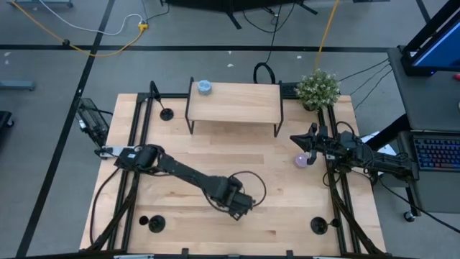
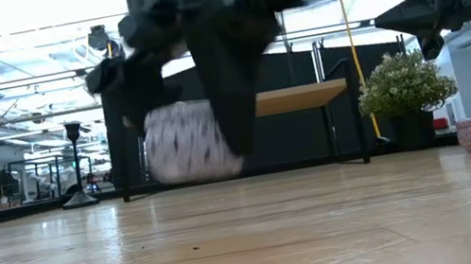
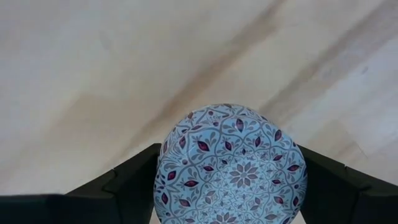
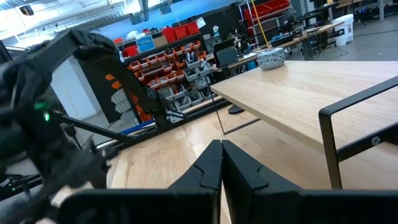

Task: Pick & Place candle stick holders
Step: Put the bottom white scented candle on the shelf

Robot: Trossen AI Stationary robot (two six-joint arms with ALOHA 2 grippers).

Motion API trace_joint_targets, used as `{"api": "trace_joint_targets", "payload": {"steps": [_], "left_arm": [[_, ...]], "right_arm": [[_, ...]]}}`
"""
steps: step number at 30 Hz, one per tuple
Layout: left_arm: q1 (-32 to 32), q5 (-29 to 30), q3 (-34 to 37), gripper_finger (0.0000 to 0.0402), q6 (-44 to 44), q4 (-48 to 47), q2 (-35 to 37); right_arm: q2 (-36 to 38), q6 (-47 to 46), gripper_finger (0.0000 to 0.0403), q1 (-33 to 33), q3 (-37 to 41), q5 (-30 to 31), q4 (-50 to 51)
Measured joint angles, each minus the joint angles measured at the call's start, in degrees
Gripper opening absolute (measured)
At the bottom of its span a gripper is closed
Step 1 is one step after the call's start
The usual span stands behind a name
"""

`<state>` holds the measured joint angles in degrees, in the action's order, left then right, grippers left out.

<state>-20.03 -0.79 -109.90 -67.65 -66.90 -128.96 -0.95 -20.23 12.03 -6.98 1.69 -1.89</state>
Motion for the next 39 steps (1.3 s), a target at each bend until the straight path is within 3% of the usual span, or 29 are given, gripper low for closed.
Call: {"api": "trace_joint_targets", "payload": {"steps": [6,14,21,26,33,39], "left_arm": [[3.84,2.28,-0.04,0.0302,5.38,-4.92,5.57],[12.26,10.48,-0.12,0.0303,10.69,-15.32,15.74],[22.77,19.41,-0.18,0.031,17.2,-20.45,23.6],[32.68,23.05,-0.18,0.0306,26.37,-20.64,25.85],[43.81,19.78,-0.2,0.0316,37.64,-16.51,24.76],[46.95,15.81,-0.18,0.0304,40.21,-15.76,23.09]], "right_arm": [[0.0,0.11,0.0,-0.01,0.0,0.02,-0.01],[0.02,-0.04,0.0,-0.01,0.0,0.02,-0.02],[0.02,-0.07,0.0,0.0,0.0,0.13,-0.04],[0.02,-0.07,0.0,-0.02,0.0,0.02,-0.03],[0.02,-0.07,0.0,0.0,0.02,0.02,-0.04],[0.02,-0.07,0.0,0.0,0.02,0.13,-0.04]]}}
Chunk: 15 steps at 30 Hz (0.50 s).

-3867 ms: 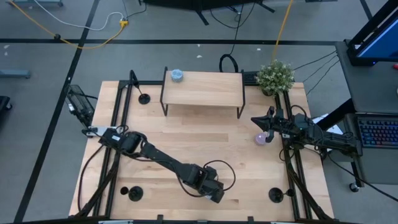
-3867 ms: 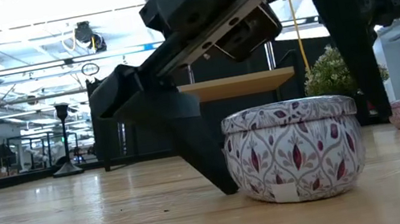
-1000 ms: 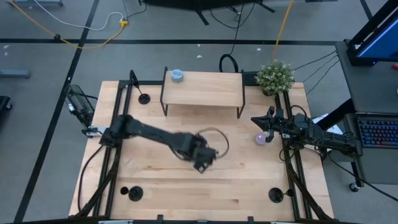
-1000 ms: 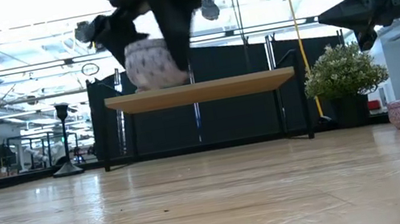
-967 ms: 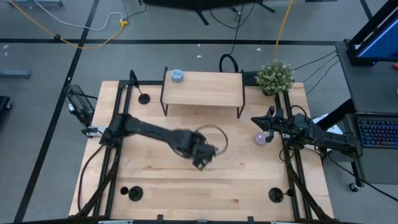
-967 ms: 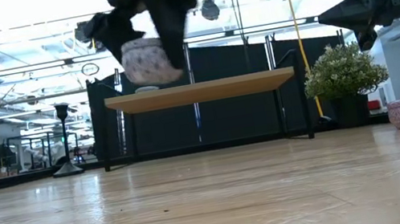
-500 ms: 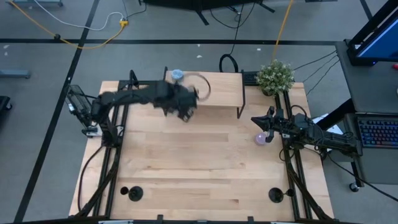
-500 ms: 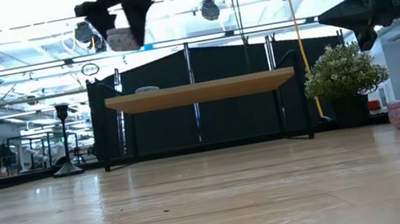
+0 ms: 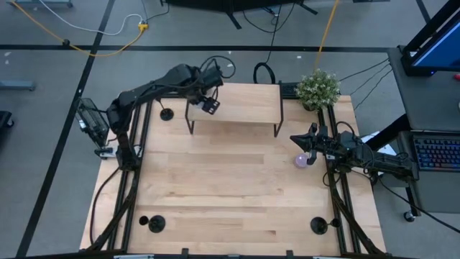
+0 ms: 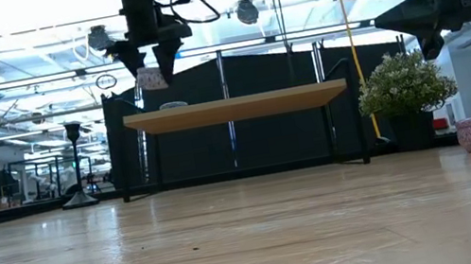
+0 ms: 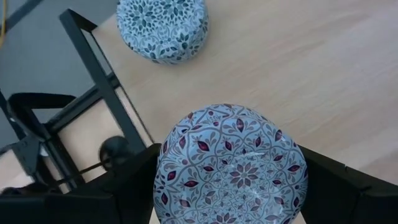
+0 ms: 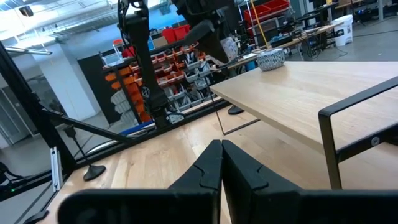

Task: Pick & Place candle stick holders
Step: Put the bottom white scented candle on the shelf

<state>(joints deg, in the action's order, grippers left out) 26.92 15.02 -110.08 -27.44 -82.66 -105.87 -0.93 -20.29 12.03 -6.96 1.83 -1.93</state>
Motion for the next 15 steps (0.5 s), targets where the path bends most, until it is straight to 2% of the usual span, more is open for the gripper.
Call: {"api": "trace_joint_targets", "payload": {"steps": [7,15], "left_arm": [[-0.07,-0.45,-0.02,0.0324,0.43,1.02,-3.12],[0.09,-1.25,-0.02,0.0305,1.3,1.73,-7.3]], "right_arm": [[0.0,0.0,0.0,0.0,0.0,0.07,0.0],[0.0,-0.02,0.0,-0.01,0.02,-0.07,0.0]]}}
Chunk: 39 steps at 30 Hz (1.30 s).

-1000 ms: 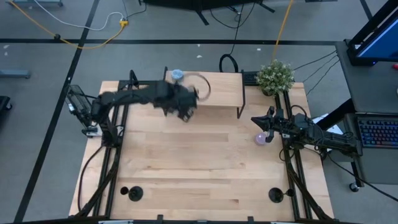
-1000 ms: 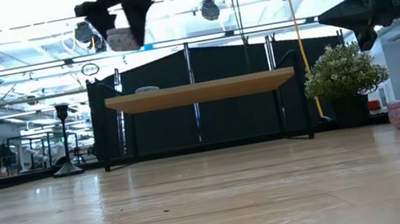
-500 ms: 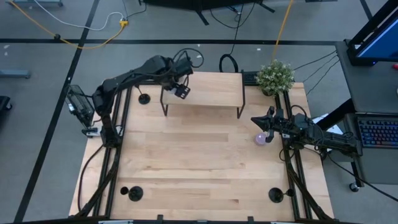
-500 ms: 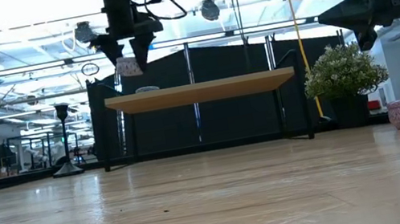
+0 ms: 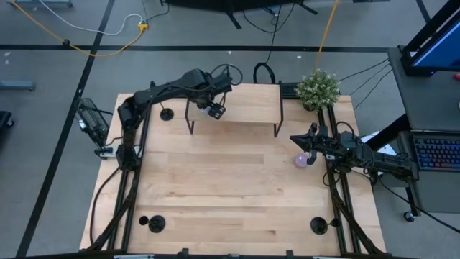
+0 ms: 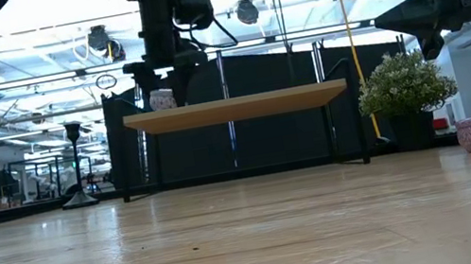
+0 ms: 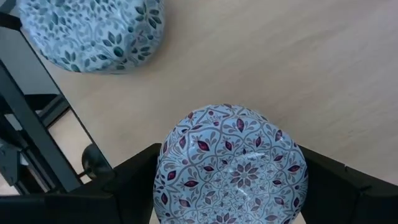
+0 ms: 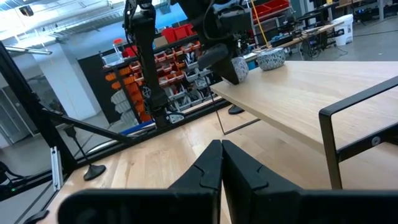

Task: Pick & Place candle stick holders
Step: Put the bottom white scented candle on the shelf, then put the pink scented candle on the shelf

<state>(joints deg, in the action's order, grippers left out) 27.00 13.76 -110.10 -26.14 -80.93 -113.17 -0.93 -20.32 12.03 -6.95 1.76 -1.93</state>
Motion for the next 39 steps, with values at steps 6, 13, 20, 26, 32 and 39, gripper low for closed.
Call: {"api": "trace_joint_targets", "payload": {"steps": [6,13,20,26,32,39], "left_arm": [[0.02,1.07,0.0,0.0339,-0.95,-1.85,-0.08],[0.07,-0.2,0.0,0.0345,0.21,-2.36,-0.08],[-0.02,-0.29,0.0,0.0346,1.69,-2.76,-0.1],[0.0,-0.29,0.0,0.0346,2.6,-3.23,0.01],[0.47,0.78,0.0,0.0347,3.54,-2.6,3.54],[0.71,6.99,0.01,0.0347,3.54,2.32,12.52]], "right_arm": [[0.0,0.0,0.0,0.01,0.01,-0.04,0.0],[0.0,0.0,0.0,-0.01,0.05,-0.04,0.0],[0.0,0.0,0.0,0.0,0.05,-0.04,0.0],[0.0,0.0,0.0,0.0,0.05,-0.07,0.0],[0.0,0.0,0.0,0.0,0.05,-0.09,-0.03],[0.0,0.0,0.0,0.0,0.05,-0.26,-0.78]]}}
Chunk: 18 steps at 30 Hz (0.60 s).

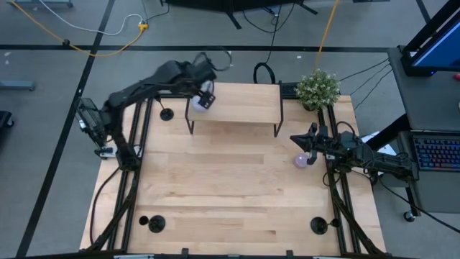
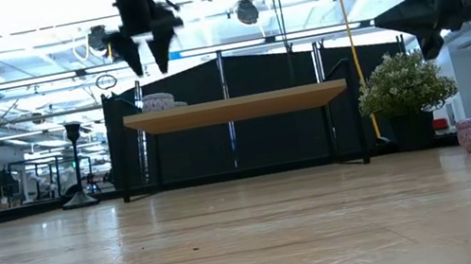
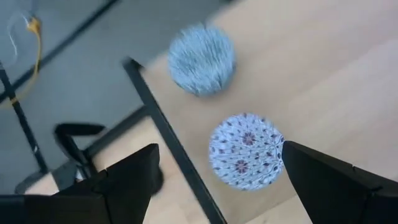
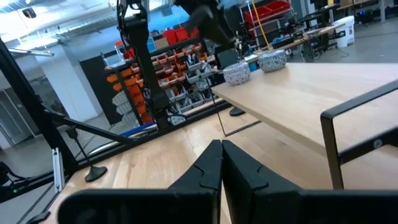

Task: Pick & Place candle stick holders
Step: Put the pink scented candle on the shelf

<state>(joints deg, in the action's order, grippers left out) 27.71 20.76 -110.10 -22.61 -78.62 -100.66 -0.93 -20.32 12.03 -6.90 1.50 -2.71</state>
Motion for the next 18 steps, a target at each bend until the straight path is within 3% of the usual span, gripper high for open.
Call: {"api": "trace_joint_targets", "payload": {"steps": [3,7,13,18], "left_arm": [[-0.39,-0.25,-0.01,0.0347,0.44,5.01,4.69],[-1.31,-4.85,-0.01,0.0347,0.78,9.9,10.7],[-4.12,-9.5,-0.05,0.0347,-5.26,7.09,16.78],[-11.01,-12.15,-0.05,0.0347,-7.36,5.49,18.31]], "right_arm": [[0.0,-0.61,0.0,-0.02,0.0,-0.04,-2.13],[0.0,-9.01,0.0,-0.02,0.0,-0.17,-5.6],[-0.02,-20.51,0.0,-0.02,0.0,-0.16,-8.52],[-0.02,-24.57,0.0,-0.02,0.0,-0.11,-12.54]]}}
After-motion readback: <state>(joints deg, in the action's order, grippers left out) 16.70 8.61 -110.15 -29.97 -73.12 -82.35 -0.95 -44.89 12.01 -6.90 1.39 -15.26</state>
